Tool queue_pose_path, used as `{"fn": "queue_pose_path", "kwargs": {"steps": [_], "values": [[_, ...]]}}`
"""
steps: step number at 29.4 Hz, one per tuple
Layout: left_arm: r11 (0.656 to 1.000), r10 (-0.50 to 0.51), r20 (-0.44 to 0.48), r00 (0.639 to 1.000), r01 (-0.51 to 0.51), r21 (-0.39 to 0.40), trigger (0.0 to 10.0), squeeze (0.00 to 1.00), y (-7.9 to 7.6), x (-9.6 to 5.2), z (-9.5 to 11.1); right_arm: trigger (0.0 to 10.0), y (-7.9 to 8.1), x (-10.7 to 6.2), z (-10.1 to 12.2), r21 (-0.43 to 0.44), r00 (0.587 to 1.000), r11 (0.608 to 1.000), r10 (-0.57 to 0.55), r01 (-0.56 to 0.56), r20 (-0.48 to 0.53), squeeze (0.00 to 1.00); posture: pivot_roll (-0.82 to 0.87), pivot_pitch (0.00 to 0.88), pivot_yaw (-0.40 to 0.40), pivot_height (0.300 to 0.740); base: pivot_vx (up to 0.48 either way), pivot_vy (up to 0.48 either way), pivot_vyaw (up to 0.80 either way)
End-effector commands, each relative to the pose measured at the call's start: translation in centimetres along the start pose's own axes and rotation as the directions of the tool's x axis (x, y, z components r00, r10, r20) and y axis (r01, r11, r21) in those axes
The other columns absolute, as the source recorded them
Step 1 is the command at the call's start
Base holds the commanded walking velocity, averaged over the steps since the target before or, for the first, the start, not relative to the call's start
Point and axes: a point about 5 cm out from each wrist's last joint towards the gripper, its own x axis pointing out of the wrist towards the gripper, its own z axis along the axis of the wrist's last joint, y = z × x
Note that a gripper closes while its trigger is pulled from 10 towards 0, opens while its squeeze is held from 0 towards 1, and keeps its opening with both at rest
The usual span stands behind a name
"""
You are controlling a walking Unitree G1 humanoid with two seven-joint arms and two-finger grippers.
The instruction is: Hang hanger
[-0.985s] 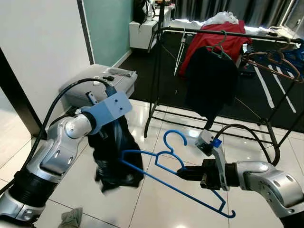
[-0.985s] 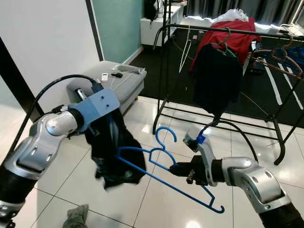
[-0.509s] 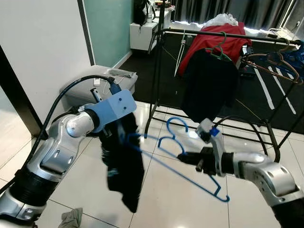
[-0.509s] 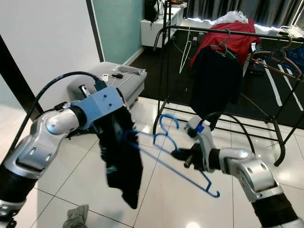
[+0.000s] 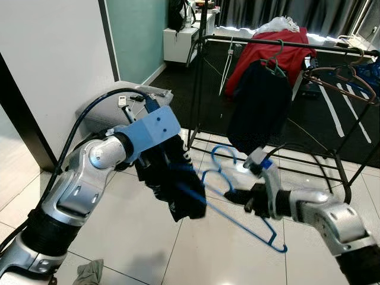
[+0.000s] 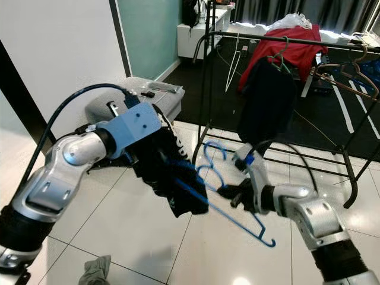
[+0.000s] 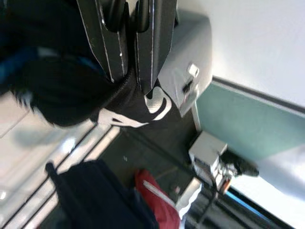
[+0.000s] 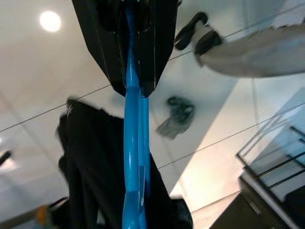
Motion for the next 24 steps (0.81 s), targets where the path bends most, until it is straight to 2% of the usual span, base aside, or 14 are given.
{"fn": "queue_pose_path", "kwargs": {"steps": [1, 3, 4, 5, 6, 7, 8, 10, 11, 13, 15, 16, 18, 24], "values": [[1.000, 0.008, 0.049, 0.999, -0.008, 0.002, 10.0, 0.00, 0.4, 0.0, 1.2, 10.0, -0.4, 0.2, 0.0, -0.002, 0.999, 0.999, -0.037, 0.037, -0.010, 0.00, 0.01, 0.000, -0.039, 0.740, 0.000, 0.000, 0.00], [1.000, 0.008, 0.065, 0.998, -0.007, -0.011, 10.0, 0.00, 0.3, 0.0, 1.7, 10.0, -1.2, 0.5, -0.2, 0.020, 0.995, 0.995, -0.101, 0.101, -0.011, 0.00, 0.01, 0.000, -0.039, 0.740, 0.000, 0.000, 0.00], [1.000, 0.013, 0.068, 0.998, -0.011, -0.027, 10.0, 0.00, 0.4, -0.1, 1.9, 10.0, -2.2, 0.5, 0.0, 0.057, 0.983, 0.981, -0.185, 0.185, 0.004, 0.00, 0.02, 0.000, -0.038, 0.740, 0.000, 0.000, 0.00], [1.000, 0.013, 0.068, 0.998, -0.011, -0.027, 10.0, 0.00, 0.4, -0.1, 1.9, 10.0, -2.2, 0.5, 0.0, 0.057, 0.983, 0.981, -0.185, 0.185, 0.004, 0.00, 0.02, 0.000, -0.038, 0.740, 0.000, 0.000, 0.00], [0.999, 0.024, 0.064, 0.998, -0.021, -0.045, 10.0, 0.00, 0.6, -0.2, 1.9, 10.0, -3.6, 0.3, 0.1, 0.099, 0.955, 0.951, -0.295, 0.292, 0.018, 0.00, 0.02, 0.000, -0.039, 0.740, 0.000, 0.000, 0.00], [0.999, 0.024, 0.064, 0.998, -0.021, -0.045, 10.0, 0.00, 0.6, -0.2, 1.9, 10.0, -3.6, 0.3, 0.1, 0.099, 0.955, 0.951, -0.295, 0.292, 0.018, 0.00, 0.02, 0.000, -0.039, 0.740, 0.000, 0.000, 0.00], [0.998, 0.031, 0.061, 0.998, -0.028, -0.058, 10.0, 0.00, 0.7, -0.3, 1.9, 10.0, -4.5, 0.2, 0.1, 0.130, 0.930, 0.923, -0.367, 0.362, 0.022, 0.00, 0.02, 0.000, -0.039, 0.740, 0.000, 0.000, 0.00], [0.994, 0.058, 0.034, 0.998, -0.055, -0.098, 10.0, 0.00, 1.0, -0.8, 1.5, 10.0, -7.0, -1.0, 0.6, 0.217, 0.826, 0.818, -0.558, 0.532, 0.077, 0.00, 0.03, 0.000, -0.040, 0.740, 0.000, 0.000, 0.00], [0.994, 0.058, 0.034, 0.998, -0.055, -0.098, 10.0, 0.00, 1.0, -0.8, 1.5, 10.0, -7.0, -1.0, 0.6, 0.217, 0.826, 0.818, -0.558, 0.532, 0.077, 0.00, 0.03, 0.000, -0.040, 0.740, 0.000, 0.000, 0.00], [0.990, 0.079, -0.009, 0.997, -0.080, -0.118, 10.0, 0.00, 1.2, -1.2, 0.7, 10.0, -8.1, -2.0, 1.4, 0.299, 0.755, 0.755, -0.640, 0.583, 0.145, 0.00, 0.03, 0.000, -0.041, 0.740, 0.000, 0.000, 0.00], [0.988, 0.082, -0.068, 0.994, -0.090, -0.125, 10.0, 0.00, 1.0, -1.4, -0.4, 10.0, -8.3, -2.5, 2.6, 0.357, 0.719, 0.748, -0.652, 0.559, 0.240, 0.00, 0.04, 0.000, -0.043, 0.740, 0.000, 0.000, 0.00], [0.988, 0.082, -0.068, 0.994, -0.090, -0.125, 10.0, 0.00, 1.0, -1.4, -0.4, 10.0, -8.3, -2.5, 2.6, 0.357, 0.719, 0.748, -0.652, 0.559, 0.240, 0.00, 0.04, 0.000, -0.043, 0.740, 0.000, 0.000, 0.00], [0.991, 0.061, -0.136, 0.989, -0.076, -0.112, 10.0, 0.00, 0.1, -1.5, -1.6, 10.0, -8.0, -2.9, 4.5, 0.400, 0.686, 0.771, -0.630, 0.496, 0.363, 0.00, 0.04, 0.000, -0.041, 0.740, 0.000, 0.000, 0.00], [0.991, -0.014, -0.142, 0.990, -0.005, -0.136, 10.0, 0.00, -2.5, -0.9, -1.5, 10.0, -7.3, -3.3, 7.2, 0.434, 0.618, 0.806, -0.588, 0.402, 0.522, 0.00, 0.03, 0.000, -0.036, 0.740, 0.000, 0.000, 0.00]]}}
